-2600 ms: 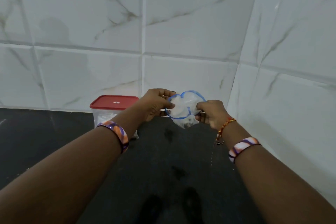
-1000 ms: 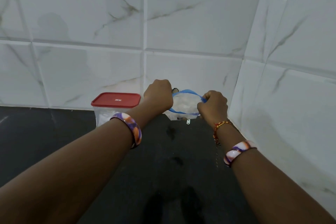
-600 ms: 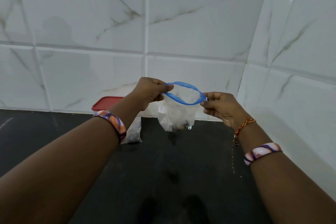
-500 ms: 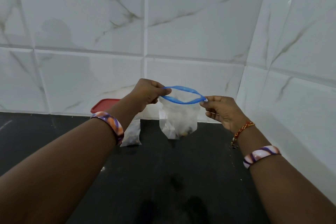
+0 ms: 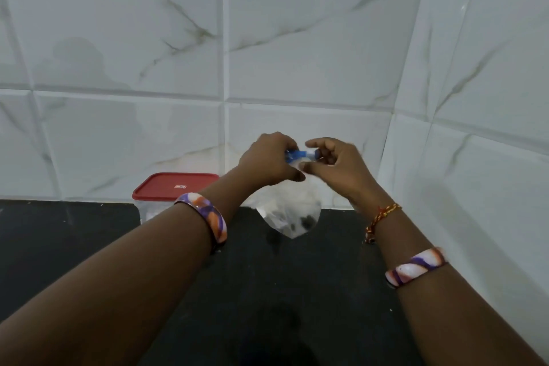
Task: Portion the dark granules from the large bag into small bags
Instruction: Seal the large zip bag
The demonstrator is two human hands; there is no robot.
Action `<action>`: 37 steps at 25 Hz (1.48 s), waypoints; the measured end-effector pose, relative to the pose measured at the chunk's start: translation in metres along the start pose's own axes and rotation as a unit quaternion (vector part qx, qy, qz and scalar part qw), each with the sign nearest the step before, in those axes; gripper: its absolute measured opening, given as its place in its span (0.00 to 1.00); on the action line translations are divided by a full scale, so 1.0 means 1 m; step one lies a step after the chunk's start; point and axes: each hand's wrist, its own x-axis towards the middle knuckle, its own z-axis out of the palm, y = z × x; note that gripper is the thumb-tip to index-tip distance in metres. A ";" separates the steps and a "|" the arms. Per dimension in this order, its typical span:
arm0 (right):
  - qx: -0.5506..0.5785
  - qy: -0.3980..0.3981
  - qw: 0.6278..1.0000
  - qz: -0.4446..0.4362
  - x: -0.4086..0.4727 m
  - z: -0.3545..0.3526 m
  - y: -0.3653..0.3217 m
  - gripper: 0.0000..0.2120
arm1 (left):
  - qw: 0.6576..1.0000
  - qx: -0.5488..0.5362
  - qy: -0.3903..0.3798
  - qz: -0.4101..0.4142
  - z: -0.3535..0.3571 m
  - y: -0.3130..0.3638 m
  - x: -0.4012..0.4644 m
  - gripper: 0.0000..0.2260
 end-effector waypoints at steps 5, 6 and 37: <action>0.091 -0.055 0.987 0.124 -0.039 0.009 0.075 0.08 | 0.933 -0.319 0.031 -0.162 -0.007 -0.027 -0.007 0.12; 0.112 -0.034 0.982 0.146 -0.043 0.011 0.083 0.08 | 0.935 -0.309 0.046 -0.170 -0.005 -0.030 -0.009 0.12; 0.476 0.066 0.794 0.371 -0.062 0.057 0.125 0.11 | 0.885 -0.255 -0.104 -0.375 -0.001 -0.058 -0.014 0.35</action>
